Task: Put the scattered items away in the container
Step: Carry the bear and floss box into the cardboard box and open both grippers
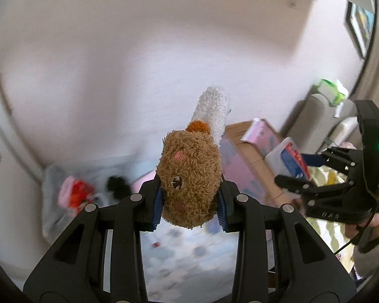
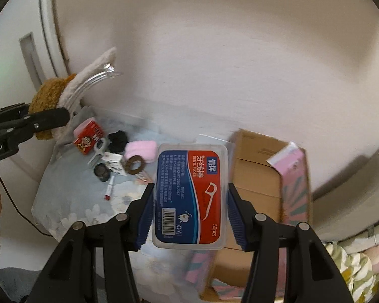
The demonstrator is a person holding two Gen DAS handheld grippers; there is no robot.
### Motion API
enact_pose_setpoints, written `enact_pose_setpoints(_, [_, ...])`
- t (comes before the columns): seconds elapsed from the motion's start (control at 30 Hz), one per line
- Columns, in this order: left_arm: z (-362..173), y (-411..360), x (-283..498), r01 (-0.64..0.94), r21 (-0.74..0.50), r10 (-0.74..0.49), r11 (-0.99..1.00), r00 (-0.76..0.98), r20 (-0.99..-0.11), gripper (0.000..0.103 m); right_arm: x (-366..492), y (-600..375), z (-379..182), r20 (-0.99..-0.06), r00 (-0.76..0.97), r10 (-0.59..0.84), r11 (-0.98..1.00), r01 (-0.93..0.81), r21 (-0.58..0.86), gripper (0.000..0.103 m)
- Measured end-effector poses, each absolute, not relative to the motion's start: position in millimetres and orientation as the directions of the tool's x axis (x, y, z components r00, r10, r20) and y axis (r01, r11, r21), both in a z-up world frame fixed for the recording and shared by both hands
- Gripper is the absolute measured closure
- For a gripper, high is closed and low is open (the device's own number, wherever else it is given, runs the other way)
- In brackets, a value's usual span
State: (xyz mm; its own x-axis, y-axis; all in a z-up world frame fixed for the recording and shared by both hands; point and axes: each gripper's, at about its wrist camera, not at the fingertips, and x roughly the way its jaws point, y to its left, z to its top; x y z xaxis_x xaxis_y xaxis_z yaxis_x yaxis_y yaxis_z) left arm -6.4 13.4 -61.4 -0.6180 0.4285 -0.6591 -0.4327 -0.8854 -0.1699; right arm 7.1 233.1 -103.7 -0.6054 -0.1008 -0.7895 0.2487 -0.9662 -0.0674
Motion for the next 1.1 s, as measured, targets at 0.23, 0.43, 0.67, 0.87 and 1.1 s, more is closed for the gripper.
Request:
enact_pose_setpoints(0.23, [-55.5, 106.9, -24.5, -0.53, -0.191, 0.504, -0.827, -0.547, -0.668, 0.072, 22.5, 301.0, -113.2, -0.801, -0.597, -0.042, -0.989, 0.138, -0.051, 0.053])
enact_pose_setpoints(0.43, [-85.0, 173.8, -47.1, -0.551, -0.22, 0.516, -0.805, -0.467, -0.719, 0.072, 22.9, 344.8, -139.4, -0.834, -0.552, -0.016, -0.995, 0.095, -0.044, 0.053])
enact_pose_setpoints(0.67, [-145.1, 242.7, -82.7, -0.519, -0.176, 0.416, -0.836, -0.393, -0.82, 0.072, 11.2, 358.6, -186.4, -0.875, -0.479, -0.07, -0.991, 0.13, 0.008, 0.053])
enact_pose_setpoints(0.87, [-192.1, 263.6, -98.9, -0.495, -0.166, 0.36, -0.853, -0.327, -0.874, 0.072, 2.8, 366.2, -220.6, -0.907, -0.408, -0.104, -0.987, 0.153, 0.045, 0.053])
enact_pose_setpoints(1.1, [-207.9, 262.1, -101.0, -0.485, -0.188, 0.358, -0.854, -0.287, -0.888, 0.067, 6.9, 366.9, -228.2, -0.909, -0.394, -0.136, -0.979, 0.197, 0.061, 0.053])
